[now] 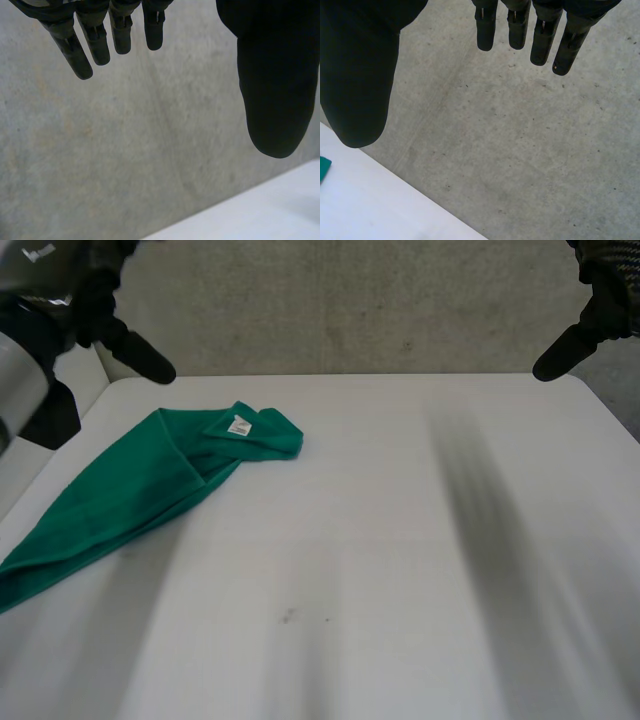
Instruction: Fold the towel.
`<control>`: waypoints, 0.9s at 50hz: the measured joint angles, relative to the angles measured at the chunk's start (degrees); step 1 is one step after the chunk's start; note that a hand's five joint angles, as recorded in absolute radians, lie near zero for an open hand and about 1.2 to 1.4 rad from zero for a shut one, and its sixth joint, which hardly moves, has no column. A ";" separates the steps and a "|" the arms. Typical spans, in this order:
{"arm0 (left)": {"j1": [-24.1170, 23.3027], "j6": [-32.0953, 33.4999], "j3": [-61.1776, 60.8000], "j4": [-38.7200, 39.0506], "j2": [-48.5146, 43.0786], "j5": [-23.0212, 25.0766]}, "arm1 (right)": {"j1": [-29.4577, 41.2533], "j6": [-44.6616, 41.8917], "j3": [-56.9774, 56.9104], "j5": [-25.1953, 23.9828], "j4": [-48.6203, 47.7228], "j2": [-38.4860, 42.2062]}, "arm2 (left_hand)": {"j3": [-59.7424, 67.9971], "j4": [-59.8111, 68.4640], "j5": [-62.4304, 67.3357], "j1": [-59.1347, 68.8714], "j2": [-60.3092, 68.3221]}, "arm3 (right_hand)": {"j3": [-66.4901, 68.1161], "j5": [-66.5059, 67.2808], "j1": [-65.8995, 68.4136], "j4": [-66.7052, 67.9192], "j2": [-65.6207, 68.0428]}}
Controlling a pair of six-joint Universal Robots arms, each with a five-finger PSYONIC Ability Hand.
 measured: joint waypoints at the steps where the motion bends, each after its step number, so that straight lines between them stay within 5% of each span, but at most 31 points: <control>1: 0.08 0.62 0.16 0.04 -0.64 -0.13 | 0.00 -0.01 0.00 0.00 -0.01 0.08 | 0.00 0.00 0.00 0.00 0.00 | 0.00 0.00 0.00 0.00 0.00; 18: 0.57 27.58 3.42 12.46 -29.13 -9.34 | -0.04 -0.05 0.11 -0.15 -0.06 3.42 | 0.03 0.00 0.02 0.04 0.07 | 0.00 0.00 0.00 0.00 0.00; 26: 1.60 30.97 5.56 18.40 -39.20 -8.11 | -0.04 -0.12 0.30 -0.19 -0.26 4.83 | 3.04 3.53 2.88 3.40 3.34 | 0.00 0.00 0.00 0.00 0.00; 45: 5.69 33.52 13.95 17.89 -51.34 -5.09 | -0.04 -0.14 0.40 -0.24 -0.59 6.43 | 17.04 17.67 16.56 17.44 17.21 | 0.00 0.00 0.00 0.00 0.00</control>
